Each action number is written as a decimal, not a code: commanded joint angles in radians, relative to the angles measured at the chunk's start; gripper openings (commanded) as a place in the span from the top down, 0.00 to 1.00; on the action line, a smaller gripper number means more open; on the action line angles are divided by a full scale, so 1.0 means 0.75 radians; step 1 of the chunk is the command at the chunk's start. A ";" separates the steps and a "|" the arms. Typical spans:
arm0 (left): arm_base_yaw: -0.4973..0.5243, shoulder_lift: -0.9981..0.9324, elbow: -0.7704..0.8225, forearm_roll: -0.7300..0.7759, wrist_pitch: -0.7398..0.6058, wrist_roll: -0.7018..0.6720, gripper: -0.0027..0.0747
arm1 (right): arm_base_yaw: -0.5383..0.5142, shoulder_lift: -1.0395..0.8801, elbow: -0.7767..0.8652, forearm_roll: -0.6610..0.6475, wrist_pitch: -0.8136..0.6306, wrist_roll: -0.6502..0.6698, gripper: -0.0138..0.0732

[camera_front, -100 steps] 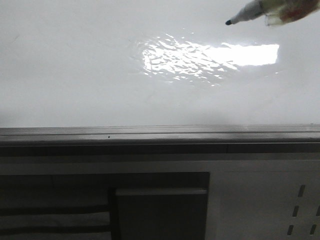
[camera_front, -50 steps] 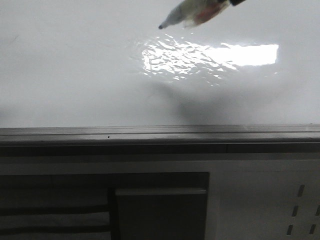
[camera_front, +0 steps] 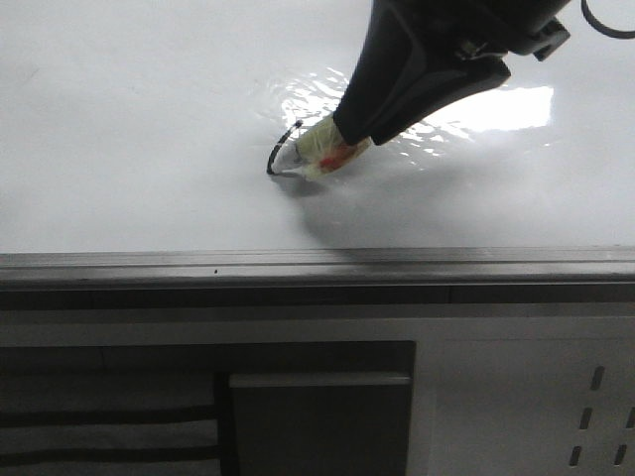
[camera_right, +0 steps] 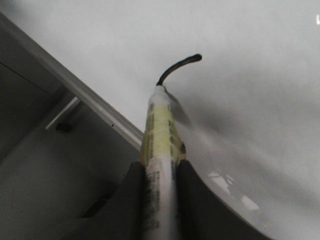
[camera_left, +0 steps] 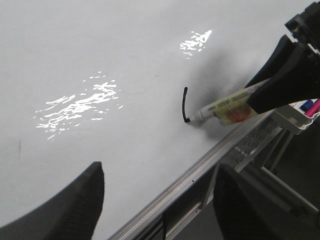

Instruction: Write number 4 on whiteboard

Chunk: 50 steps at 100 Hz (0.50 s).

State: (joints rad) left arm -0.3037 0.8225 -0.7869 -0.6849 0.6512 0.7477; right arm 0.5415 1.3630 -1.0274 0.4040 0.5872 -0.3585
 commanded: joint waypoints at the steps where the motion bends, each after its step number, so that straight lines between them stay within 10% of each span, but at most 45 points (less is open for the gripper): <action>1: 0.003 -0.004 -0.031 -0.049 -0.096 -0.012 0.40 | -0.086 -0.050 -0.036 -0.046 0.002 0.042 0.89; 16: 0.003 -0.004 -0.031 -0.030 -0.107 -0.012 0.40 | -0.220 -0.158 -0.015 -0.036 0.112 0.047 0.89; 50: 0.003 -0.004 -0.031 -0.030 -0.107 -0.012 0.40 | -0.059 -0.164 -0.062 0.022 -0.066 -0.061 0.89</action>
State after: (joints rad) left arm -0.3037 0.8225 -0.7869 -0.6793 0.6259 0.7477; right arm 0.5047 1.2476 -1.0367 0.4178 0.6420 -0.3905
